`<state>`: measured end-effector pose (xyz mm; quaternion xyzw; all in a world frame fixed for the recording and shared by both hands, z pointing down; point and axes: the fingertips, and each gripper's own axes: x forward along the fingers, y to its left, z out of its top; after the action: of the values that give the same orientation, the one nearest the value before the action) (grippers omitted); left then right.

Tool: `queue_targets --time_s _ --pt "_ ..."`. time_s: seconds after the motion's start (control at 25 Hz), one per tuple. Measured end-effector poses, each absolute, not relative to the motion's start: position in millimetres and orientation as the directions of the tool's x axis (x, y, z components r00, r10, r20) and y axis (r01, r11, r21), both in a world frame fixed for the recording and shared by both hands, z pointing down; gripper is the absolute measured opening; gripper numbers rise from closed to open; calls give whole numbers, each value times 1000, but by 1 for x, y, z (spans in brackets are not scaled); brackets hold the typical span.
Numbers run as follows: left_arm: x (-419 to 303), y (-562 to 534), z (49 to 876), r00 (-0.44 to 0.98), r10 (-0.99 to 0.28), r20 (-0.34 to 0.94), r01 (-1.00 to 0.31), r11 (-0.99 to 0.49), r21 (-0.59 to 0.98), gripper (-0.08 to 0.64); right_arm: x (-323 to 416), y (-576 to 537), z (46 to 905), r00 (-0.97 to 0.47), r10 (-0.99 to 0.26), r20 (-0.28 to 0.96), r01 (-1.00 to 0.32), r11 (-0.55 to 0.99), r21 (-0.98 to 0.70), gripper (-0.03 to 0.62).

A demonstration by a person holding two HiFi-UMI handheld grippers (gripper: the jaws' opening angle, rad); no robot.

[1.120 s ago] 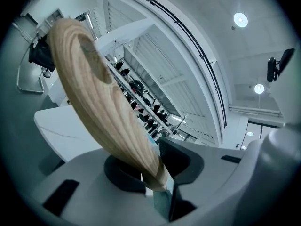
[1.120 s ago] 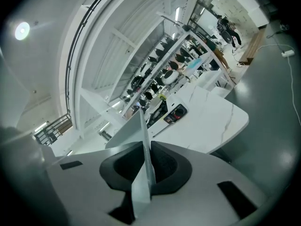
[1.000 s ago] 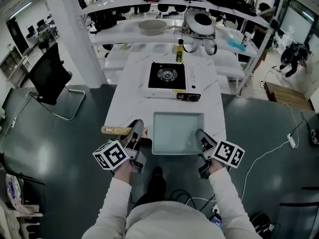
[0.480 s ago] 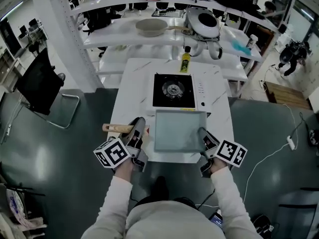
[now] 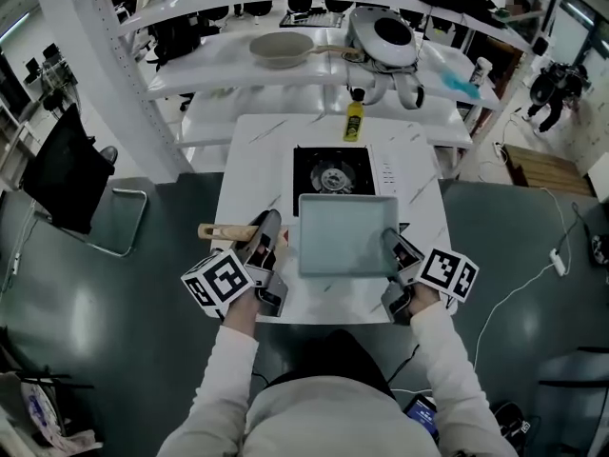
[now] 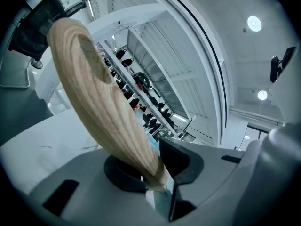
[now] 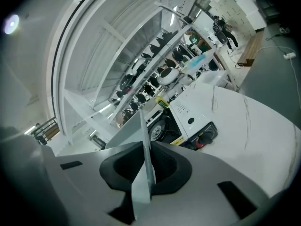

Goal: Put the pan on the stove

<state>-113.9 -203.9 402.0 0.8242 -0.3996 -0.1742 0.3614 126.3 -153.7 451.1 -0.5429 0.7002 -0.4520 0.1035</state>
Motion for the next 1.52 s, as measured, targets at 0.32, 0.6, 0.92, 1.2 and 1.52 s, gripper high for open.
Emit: queue_targets --time_s 0.32,0.6,0.92,1.2,1.52 --pt "-103 -252 408 616 -788 16 -531 -400 747 97 135 -205 456 -402 -843 358 -663 -1 -748 61" --pt "-92 -305 410 600 -800 27 -534 -375 757 97 147 -264 458 -423 -824 377 -666 1 -746 61" --pt "-88 -357 422 585 -809 58 -549 -342 763 97 152 -319 470 -445 -795 412 -663 -17 -748 61" --pt "-86 -384 434 582 -810 78 -553 -323 768 97 153 -345 482 -457 -773 440 -660 -37 -751 61" --pt "-86 -405 444 570 -816 94 -557 -300 775 97 154 -363 492 -455 -767 452 -656 -54 -753 61"
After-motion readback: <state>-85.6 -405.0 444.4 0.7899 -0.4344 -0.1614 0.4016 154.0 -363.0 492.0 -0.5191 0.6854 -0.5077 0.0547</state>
